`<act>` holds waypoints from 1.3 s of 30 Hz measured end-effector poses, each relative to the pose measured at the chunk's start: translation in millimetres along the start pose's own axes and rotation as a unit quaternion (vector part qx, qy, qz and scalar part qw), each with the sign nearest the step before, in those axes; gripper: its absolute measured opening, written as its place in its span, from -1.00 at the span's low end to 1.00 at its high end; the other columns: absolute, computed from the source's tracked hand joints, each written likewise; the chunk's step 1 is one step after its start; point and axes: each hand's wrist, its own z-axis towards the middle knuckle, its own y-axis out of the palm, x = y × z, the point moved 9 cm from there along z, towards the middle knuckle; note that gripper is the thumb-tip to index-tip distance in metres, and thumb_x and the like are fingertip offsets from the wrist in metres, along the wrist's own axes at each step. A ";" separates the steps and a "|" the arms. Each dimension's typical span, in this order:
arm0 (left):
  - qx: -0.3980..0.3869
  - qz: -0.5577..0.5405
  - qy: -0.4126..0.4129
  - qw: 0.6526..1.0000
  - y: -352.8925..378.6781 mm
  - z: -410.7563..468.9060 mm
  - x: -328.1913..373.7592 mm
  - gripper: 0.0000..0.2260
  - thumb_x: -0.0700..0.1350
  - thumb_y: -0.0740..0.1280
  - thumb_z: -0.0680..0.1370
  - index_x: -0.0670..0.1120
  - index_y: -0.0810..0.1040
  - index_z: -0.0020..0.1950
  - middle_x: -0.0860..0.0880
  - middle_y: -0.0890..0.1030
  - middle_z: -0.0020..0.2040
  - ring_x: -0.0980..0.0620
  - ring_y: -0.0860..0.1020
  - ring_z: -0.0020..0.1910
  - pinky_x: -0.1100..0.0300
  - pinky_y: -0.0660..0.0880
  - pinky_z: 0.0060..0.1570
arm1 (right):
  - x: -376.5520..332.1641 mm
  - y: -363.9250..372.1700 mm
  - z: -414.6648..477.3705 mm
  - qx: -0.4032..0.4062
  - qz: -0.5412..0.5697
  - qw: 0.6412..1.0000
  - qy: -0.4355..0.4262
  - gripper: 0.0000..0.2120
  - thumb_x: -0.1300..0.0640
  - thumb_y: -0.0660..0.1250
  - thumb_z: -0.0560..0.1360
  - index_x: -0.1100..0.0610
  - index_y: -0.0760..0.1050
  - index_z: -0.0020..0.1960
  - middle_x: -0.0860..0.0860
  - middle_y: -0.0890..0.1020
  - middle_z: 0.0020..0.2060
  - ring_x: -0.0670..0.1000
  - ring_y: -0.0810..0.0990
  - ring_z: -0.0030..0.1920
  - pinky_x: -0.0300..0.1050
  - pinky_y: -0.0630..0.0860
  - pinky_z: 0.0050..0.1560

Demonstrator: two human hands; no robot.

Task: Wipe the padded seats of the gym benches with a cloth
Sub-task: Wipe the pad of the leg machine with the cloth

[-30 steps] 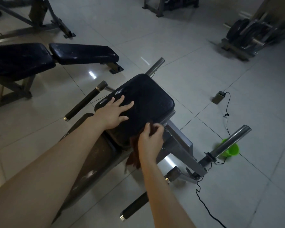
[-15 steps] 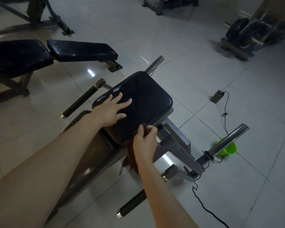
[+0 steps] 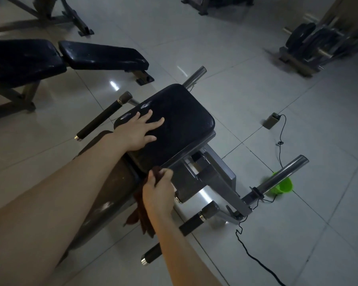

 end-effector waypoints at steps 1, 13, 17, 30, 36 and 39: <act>0.001 -0.001 0.000 1.000 -0.4 -0.5 0.4 -0.43 0.07 0.17 0.66 0.30 -0.09 0.55 0.05 -0.19 0.61 -0.11 -0.17 0.58 -0.17 0.04 0.52 | 1.2 0.1 0.0 -0.008 -0.004 1.000 -0.002 -0.88 -0.02 0.17 0.66 -0.07 0.23 0.11 -0.03 0.53 -0.15 -0.03 0.65 -0.17 -0.02 0.66 -0.09; 0.005 -0.024 -0.005 1.000 4.0 -3.6 0.4 -0.45 0.07 0.14 0.67 0.29 -0.09 0.55 0.05 -0.20 0.61 -0.10 -0.18 0.58 -0.13 0.02 0.53 | -17.4 -97.0 67.4 0.130 0.222 0.964 0.065 -0.80 -0.07 0.16 0.66 0.01 0.28 0.19 0.04 0.53 0.01 -0.06 0.56 -0.15 -0.24 0.42 -0.30; 0.004 -0.021 0.000 1.000 3.2 -2.0 -0.4 -0.45 0.07 0.13 0.67 0.29 -0.09 0.56 0.05 -0.20 0.61 -0.10 -0.19 0.58 -0.16 0.01 0.53 | -29.3 -101.7 76.2 0.133 0.202 0.969 0.040 -0.79 -0.06 0.13 0.67 0.02 0.26 0.22 -0.04 0.46 -0.05 -0.15 0.48 -0.19 -0.36 0.36 -0.38; 0.014 -0.035 0.001 0.999 4.2 -2.6 -1.1 -0.45 0.06 0.15 0.67 0.29 -0.08 0.56 0.05 -0.20 0.61 -0.09 -0.19 0.58 -0.17 0.00 0.53 | 2.5 -29.0 23.6 0.029 0.114 0.993 0.025 -0.85 -0.04 0.16 0.66 0.01 0.32 0.16 -0.04 0.54 -0.09 -0.12 0.60 -0.21 -0.35 0.46 -0.33; 0.017 -0.047 -0.002 0.999 5.4 -2.8 -1.1 -0.46 0.05 0.14 0.67 0.29 -0.07 0.56 0.06 -0.20 0.61 -0.07 -0.21 0.58 -0.18 -0.01 0.53 | -36.0 -95.1 49.4 0.191 0.127 0.972 -0.054 -0.77 -0.07 0.23 0.64 0.02 0.43 0.21 -0.13 0.52 -0.08 -0.14 0.57 -0.10 -0.26 0.50 -0.18; 0.013 -0.046 -0.001 0.999 6.2 -2.5 -1.1 -0.46 0.05 0.14 0.67 0.28 -0.07 0.56 0.06 -0.20 0.61 -0.08 -0.21 0.58 -0.18 0.00 0.53 | -45.4 -93.0 50.2 0.222 0.074 0.965 -0.117 -0.84 -0.04 0.29 0.61 -0.03 0.50 0.15 -0.24 0.53 -0.12 -0.31 0.53 -0.09 -0.43 0.43 -0.12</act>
